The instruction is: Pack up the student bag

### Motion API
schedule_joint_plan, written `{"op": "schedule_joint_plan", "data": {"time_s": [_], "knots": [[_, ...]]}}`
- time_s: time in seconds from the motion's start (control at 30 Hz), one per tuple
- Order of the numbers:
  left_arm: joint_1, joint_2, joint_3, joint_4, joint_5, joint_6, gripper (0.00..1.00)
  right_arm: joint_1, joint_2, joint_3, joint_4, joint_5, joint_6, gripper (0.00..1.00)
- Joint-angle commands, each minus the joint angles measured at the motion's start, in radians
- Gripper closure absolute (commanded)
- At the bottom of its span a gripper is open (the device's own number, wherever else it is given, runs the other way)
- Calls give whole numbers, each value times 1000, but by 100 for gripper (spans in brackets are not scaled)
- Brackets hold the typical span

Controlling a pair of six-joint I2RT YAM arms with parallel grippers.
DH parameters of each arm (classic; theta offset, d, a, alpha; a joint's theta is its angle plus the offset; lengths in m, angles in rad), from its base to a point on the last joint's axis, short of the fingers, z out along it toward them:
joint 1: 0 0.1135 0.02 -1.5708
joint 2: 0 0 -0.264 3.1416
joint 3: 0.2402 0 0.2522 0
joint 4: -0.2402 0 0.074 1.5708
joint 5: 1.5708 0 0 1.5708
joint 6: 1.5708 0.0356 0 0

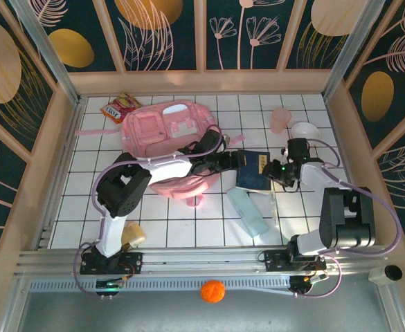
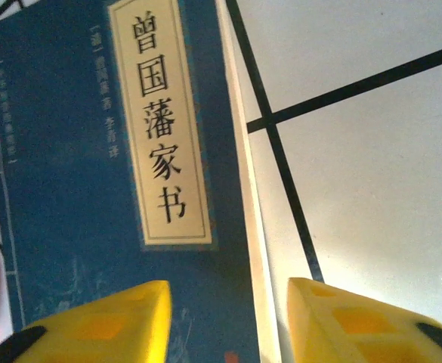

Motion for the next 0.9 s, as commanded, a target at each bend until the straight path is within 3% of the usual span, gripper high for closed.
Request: {"op": "schedule_joint_plan", "data": {"time_s": [0.0, 0.07, 0.3, 0.67, 0.87], "knots": [[-8, 43, 42, 19, 17, -22, 31, -5, 55, -6, 42, 16, -13, 64], [-8, 58, 49, 21, 15, -27, 33, -5, 86, -1, 41, 33, -15, 73], [-11, 113, 120, -32, 29, -10, 39, -6, 136, 11, 24, 83, -28, 87], [-28, 178, 193, -39, 47, -21, 48, -5, 152, 9, 45, 51, -29, 89], [-41, 161, 221, -65, 47, -2, 43, -6, 153, 5, 63, 25, -21, 89]]}}
